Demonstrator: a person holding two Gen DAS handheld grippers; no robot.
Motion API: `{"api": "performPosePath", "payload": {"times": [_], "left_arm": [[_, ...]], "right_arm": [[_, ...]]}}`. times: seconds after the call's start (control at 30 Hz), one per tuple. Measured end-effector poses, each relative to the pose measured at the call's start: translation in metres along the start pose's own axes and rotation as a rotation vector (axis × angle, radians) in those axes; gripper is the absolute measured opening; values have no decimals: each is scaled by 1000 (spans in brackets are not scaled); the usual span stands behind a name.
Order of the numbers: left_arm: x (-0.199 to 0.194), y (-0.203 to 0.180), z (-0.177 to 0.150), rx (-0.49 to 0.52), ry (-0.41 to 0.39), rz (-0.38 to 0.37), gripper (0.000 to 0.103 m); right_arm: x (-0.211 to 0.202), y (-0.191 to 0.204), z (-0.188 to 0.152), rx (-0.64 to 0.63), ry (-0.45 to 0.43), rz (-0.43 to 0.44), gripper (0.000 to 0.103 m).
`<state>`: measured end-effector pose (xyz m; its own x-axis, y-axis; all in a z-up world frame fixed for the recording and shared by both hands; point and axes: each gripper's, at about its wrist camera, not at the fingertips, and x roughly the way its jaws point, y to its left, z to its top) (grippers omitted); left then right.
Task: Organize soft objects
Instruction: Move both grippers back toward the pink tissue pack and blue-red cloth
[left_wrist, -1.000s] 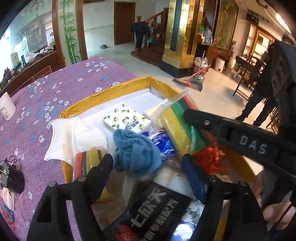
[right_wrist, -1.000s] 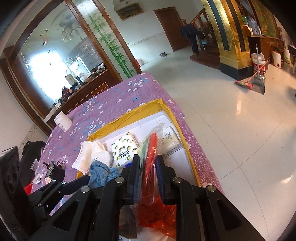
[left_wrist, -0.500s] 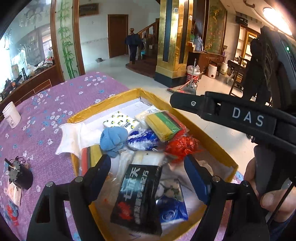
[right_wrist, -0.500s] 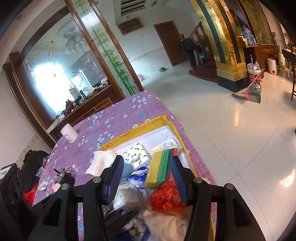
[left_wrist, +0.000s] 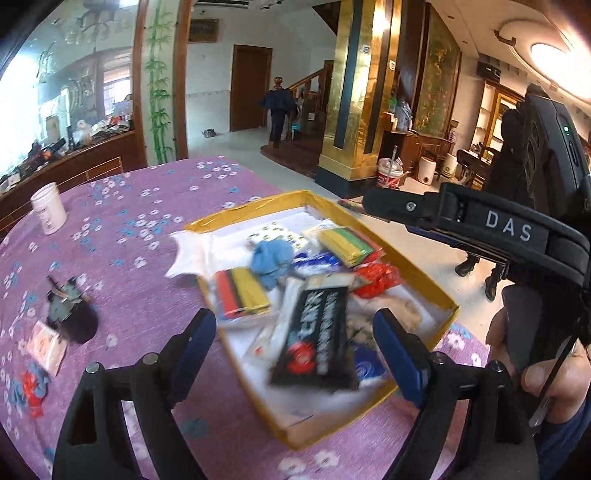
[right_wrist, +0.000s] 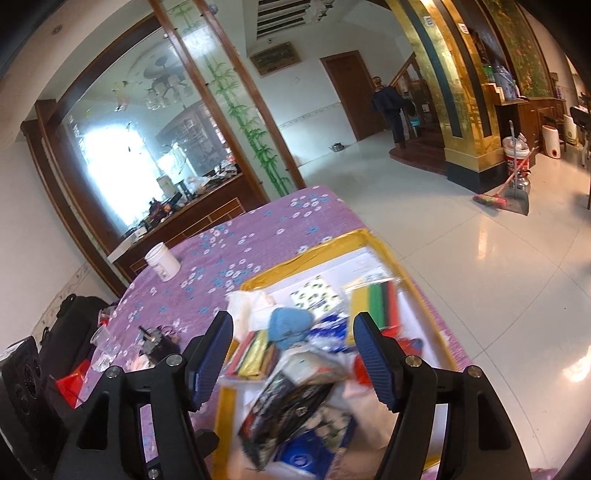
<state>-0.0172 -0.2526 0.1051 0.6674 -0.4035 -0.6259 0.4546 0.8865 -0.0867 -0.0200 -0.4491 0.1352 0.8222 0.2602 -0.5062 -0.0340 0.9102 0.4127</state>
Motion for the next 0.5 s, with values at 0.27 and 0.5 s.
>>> {"api": "performPosePath", "payload": {"times": [0.27,0.5], "left_arm": [[-46,54,-41,-40,-52,111,86],[-75,127,-90,-184,-59,231,86]], "right_arm": [[18,46,-21,-63,54,54,75],[41,97,-55,-157,136,125,76]]}}
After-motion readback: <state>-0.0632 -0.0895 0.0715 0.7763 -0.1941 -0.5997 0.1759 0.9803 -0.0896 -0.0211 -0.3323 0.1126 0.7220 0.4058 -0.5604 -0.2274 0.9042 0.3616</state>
